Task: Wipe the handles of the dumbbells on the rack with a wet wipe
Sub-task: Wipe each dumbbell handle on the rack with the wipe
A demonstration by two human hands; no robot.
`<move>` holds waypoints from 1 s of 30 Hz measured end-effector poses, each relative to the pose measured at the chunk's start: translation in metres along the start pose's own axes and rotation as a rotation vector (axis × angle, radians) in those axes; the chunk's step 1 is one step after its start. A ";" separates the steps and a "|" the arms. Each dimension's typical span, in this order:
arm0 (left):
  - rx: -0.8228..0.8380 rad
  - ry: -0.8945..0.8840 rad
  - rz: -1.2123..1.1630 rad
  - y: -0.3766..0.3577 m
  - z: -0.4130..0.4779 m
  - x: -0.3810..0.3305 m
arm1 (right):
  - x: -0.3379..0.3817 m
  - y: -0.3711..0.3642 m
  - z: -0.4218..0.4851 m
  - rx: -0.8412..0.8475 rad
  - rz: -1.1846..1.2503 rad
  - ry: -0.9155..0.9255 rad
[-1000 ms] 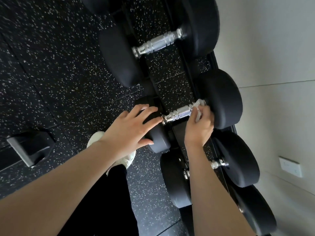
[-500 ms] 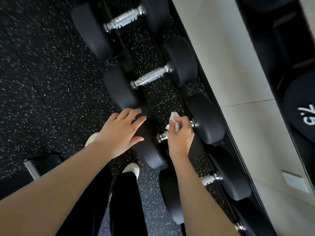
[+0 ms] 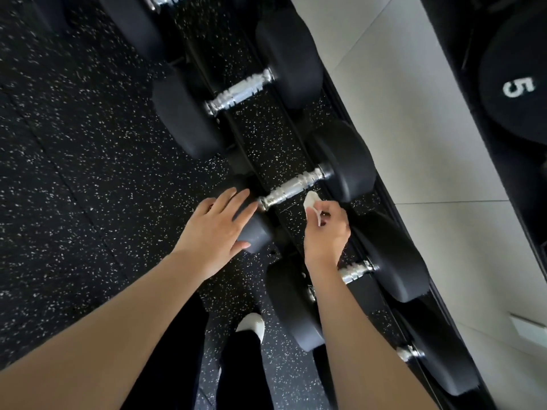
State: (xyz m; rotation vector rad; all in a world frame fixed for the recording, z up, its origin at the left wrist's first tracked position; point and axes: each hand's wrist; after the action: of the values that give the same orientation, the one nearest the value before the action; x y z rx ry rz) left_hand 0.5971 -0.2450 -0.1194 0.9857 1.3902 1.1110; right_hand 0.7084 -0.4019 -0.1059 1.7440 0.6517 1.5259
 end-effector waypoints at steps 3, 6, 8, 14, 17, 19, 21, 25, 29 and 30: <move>0.023 -0.023 -0.050 -0.002 0.005 0.013 | 0.018 -0.019 0.004 -0.066 -0.019 -0.059; 0.033 -0.043 -0.116 -0.005 0.010 0.021 | 0.031 -0.035 0.011 -0.162 -0.036 -0.108; 0.033 -0.055 -0.150 -0.008 0.012 0.024 | 0.036 -0.044 0.018 -0.243 -0.030 -0.145; 0.018 -0.072 -0.182 -0.012 0.014 0.030 | 0.043 -0.065 0.024 -0.417 0.026 -0.316; 0.003 -0.053 -0.192 -0.012 0.016 0.029 | 0.048 -0.075 0.029 -0.483 0.083 -0.399; -0.008 -0.056 -0.198 -0.012 0.017 0.030 | 0.046 -0.080 0.032 -0.510 0.113 -0.450; -0.013 -0.069 -0.210 -0.013 0.017 0.032 | 0.042 -0.082 0.034 -0.513 0.112 -0.466; -0.015 -0.078 -0.227 -0.012 0.017 0.035 | 0.036 -0.080 0.032 -0.414 0.058 -0.371; -0.019 -0.080 -0.226 -0.013 0.017 0.035 | 0.034 -0.074 0.028 -0.293 0.011 -0.240; -0.020 -0.077 -0.226 -0.012 0.017 0.035 | 0.032 -0.072 0.026 -0.255 0.000 -0.208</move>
State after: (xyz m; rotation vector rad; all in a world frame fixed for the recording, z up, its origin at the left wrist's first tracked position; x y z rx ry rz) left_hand 0.6105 -0.2125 -0.1397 0.8259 1.3881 0.9084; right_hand 0.7456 -0.3377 -0.1440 1.6763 0.3364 1.3401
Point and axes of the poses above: each hand's wrist, its own z-axis towards the middle knuckle, its own y-axis out of the back of the hand, x = y × z, and after that the axes turned 13 degrees about -x, right-handed
